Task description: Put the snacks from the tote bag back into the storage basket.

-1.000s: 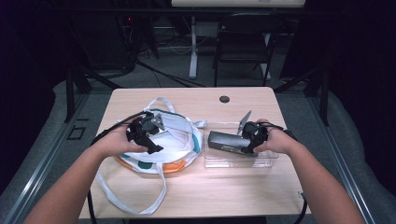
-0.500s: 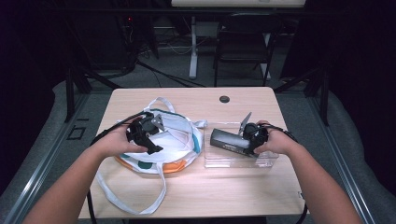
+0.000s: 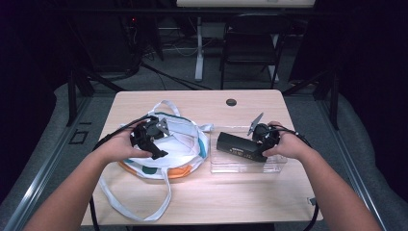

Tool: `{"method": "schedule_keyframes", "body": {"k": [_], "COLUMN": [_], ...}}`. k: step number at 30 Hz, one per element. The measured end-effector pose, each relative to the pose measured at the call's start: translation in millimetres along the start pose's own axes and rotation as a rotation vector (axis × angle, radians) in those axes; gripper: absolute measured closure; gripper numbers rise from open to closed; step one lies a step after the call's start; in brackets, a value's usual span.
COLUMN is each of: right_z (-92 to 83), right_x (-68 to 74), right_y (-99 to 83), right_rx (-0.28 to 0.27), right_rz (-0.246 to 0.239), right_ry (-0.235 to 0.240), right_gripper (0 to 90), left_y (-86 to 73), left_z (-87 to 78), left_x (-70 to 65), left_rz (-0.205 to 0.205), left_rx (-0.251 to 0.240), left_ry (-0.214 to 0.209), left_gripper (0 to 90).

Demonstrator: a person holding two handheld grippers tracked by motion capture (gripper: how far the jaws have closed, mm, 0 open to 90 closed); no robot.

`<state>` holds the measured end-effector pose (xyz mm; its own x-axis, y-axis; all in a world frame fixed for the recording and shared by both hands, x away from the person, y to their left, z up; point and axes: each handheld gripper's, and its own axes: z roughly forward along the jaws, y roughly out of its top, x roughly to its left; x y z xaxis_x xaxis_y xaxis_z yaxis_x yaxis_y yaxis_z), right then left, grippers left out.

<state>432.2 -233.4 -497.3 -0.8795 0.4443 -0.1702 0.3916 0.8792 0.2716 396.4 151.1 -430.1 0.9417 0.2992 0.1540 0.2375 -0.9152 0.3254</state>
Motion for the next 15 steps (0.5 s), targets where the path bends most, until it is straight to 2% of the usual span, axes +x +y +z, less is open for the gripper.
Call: {"method": "schedule_keyframes", "body": {"k": [3, 8, 14, 15], "right_z": [-3.9, -9.3, -11.8, -10.6], "right_x": [0.9, 1.4, 3.7, 4.2], "right_y": [-3.0, -8.2, -12.6, -15.2], "right_rx": [0.018, 0.053, 0.082, 0.090], "right_rz": [-0.006, 0.022, 0.034, 0.049], "right_ry": [-0.027, -0.055, -0.053, -0.048], "right_gripper": [30.0, 30.0, 30.2, 30.3], "left_y": [0.0, 0.1, 0.4, 0.6], "left_z": [-0.1, 0.4, 0.0, 0.1], "left_x": [-0.3, -1.3, -1.2, -1.6], "left_rz": [-0.001, 0.000, 0.004, 0.004], "left_rx": [0.000, 0.005, 0.003, 0.002], "left_ry": [0.000, 0.000, 0.001, 0.000], "left_gripper": [32.6, 32.6, 32.6, 32.6]}}
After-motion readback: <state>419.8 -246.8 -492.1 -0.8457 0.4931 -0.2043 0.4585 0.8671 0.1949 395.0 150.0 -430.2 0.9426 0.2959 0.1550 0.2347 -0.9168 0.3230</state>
